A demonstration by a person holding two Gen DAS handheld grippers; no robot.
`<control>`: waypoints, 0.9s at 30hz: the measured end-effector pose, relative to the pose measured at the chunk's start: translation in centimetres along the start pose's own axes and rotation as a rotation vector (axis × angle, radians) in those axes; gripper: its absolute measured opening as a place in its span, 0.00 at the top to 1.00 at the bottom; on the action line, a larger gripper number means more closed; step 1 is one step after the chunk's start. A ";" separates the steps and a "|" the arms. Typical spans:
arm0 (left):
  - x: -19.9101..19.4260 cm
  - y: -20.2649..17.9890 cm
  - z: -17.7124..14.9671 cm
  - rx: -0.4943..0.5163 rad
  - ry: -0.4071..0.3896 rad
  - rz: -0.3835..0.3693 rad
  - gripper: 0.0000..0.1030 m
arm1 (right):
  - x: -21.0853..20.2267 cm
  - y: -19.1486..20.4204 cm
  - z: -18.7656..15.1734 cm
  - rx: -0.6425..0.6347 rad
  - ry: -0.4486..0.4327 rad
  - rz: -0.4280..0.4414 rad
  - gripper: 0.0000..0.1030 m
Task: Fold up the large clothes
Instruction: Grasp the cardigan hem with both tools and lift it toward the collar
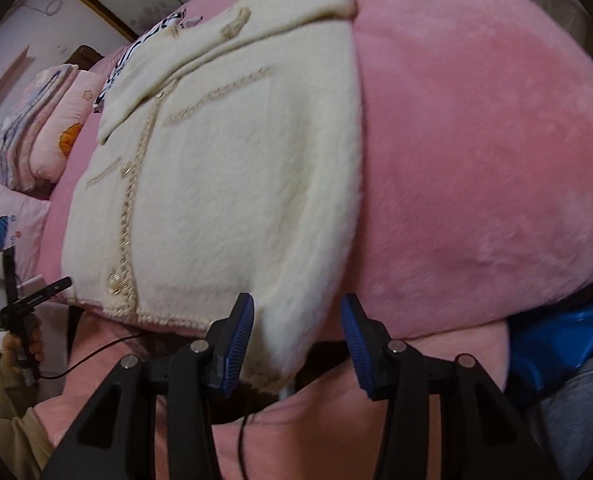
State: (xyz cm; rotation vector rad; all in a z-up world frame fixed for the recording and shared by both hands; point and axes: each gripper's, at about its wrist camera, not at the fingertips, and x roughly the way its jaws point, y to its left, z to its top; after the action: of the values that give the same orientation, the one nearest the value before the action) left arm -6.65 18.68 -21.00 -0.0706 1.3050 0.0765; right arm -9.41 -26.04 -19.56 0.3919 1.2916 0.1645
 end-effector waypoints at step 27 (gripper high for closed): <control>1.7 1.4 -2.2 -0.087 0.055 -0.166 0.88 | 1.5 -0.2 -0.8 -0.129 0.037 -0.057 0.92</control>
State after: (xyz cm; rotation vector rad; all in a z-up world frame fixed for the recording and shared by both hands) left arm -8.44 19.90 -23.26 -0.2563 1.3457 -0.0100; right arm -9.76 -25.57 -21.10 0.2428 1.3197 0.2071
